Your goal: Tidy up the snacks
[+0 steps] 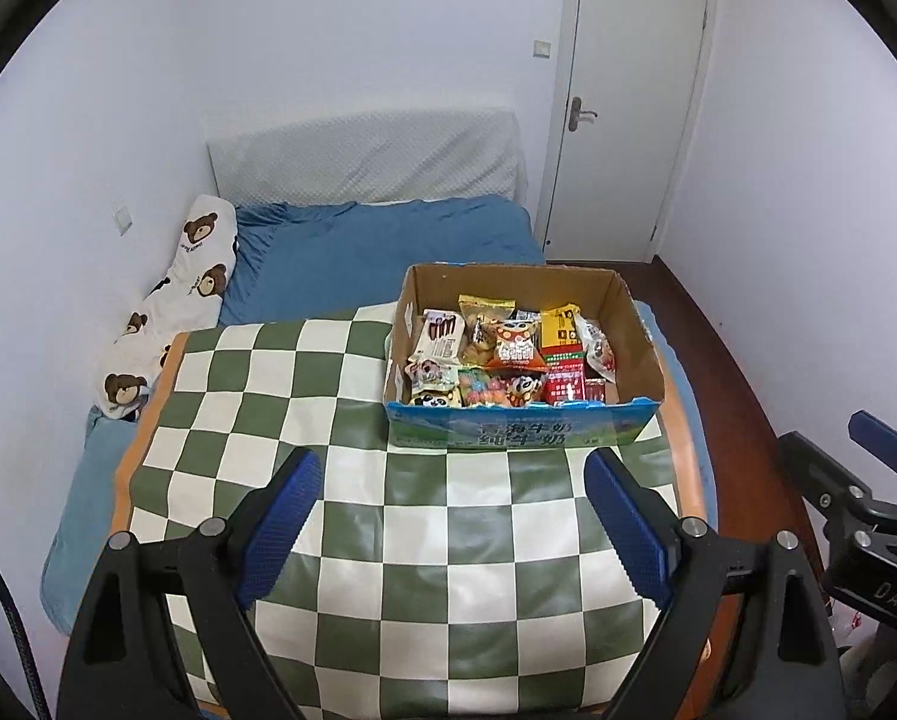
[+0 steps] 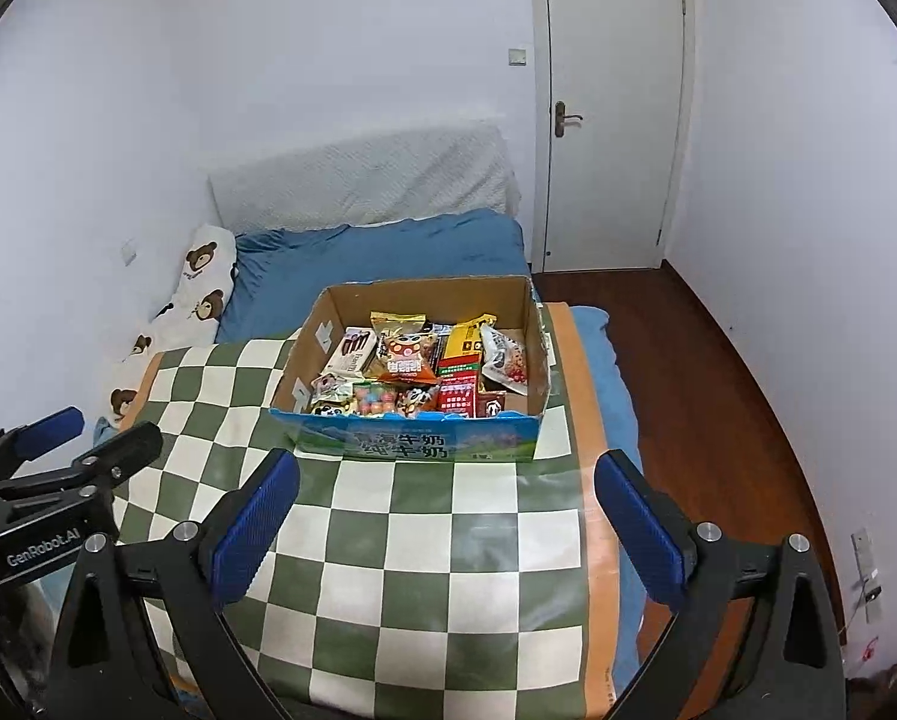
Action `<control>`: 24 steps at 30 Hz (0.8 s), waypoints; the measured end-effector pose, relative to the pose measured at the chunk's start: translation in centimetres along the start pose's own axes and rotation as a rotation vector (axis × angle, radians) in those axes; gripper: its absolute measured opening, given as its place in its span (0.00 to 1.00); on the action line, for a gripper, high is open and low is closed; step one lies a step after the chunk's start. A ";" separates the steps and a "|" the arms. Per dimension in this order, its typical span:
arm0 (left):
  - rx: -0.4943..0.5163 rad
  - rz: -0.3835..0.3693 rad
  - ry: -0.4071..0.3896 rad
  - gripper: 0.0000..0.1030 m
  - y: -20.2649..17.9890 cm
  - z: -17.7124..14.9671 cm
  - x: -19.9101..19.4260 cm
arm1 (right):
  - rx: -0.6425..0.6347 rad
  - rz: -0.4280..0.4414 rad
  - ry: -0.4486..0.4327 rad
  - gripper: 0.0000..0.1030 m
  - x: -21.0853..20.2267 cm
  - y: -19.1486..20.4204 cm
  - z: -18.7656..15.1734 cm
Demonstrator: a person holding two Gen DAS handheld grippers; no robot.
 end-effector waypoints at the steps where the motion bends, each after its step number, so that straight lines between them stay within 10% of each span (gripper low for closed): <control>1: 0.002 0.004 -0.004 0.87 -0.1 0.1 0.2 | 0.001 -0.002 -0.001 0.98 0.2 -0.1 0.1; 24: 0.001 0.075 -0.012 1.00 -1.5 6.0 7.9 | 0.041 -0.098 0.021 0.98 8.7 -2.1 5.7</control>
Point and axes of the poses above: each gripper's, at about its wrist camera, not at the fingertips, and x roughly the way its jaws point, y to its left, z to its top, the point moved 4 cm from there along x, roughly the way its jaws point, and after that the axes turned 11 degrees about y, right-handed, at the moved point
